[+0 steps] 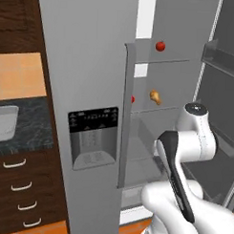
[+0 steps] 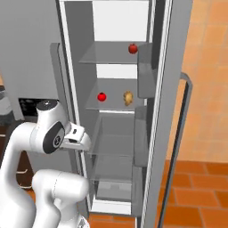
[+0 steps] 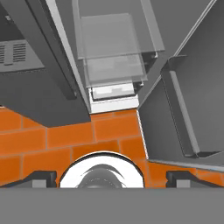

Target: Place one tomato and one chicken drumstick in each tupperware on the nearby counter, to pack two identical lunches.

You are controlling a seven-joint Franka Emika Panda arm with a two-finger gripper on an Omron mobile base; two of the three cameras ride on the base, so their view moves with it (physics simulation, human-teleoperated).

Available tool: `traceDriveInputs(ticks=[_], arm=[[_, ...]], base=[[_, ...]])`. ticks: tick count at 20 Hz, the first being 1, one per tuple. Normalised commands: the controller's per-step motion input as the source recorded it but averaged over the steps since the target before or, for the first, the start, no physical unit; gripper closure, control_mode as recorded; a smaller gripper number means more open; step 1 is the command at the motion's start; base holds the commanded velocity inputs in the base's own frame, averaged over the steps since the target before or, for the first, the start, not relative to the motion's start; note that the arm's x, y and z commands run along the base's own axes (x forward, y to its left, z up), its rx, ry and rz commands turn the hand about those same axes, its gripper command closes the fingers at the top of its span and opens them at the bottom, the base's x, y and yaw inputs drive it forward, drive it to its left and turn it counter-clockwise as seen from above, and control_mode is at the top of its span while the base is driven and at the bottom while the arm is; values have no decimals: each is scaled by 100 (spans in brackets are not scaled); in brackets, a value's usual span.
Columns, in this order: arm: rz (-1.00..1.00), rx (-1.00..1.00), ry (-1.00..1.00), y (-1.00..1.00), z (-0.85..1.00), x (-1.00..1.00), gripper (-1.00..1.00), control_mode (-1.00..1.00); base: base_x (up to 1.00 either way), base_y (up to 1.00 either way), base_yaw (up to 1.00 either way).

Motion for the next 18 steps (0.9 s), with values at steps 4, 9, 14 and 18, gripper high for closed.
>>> traceDriveInputs(ticks=[4, 9, 14, 18], arm=[[0, 0, 0, 0, 0, 0, -100, 100], [0, 0, 0, 0, 0, 0, -100, 100], [0, 0, 0, 0, 0, 0, -100, 100], [0, 0, 0, 0, 0, 0, -100, 100]], base=[[24, -40, 0], [33, -37, 13], [32, -6, 13], [28, -37, 0]])
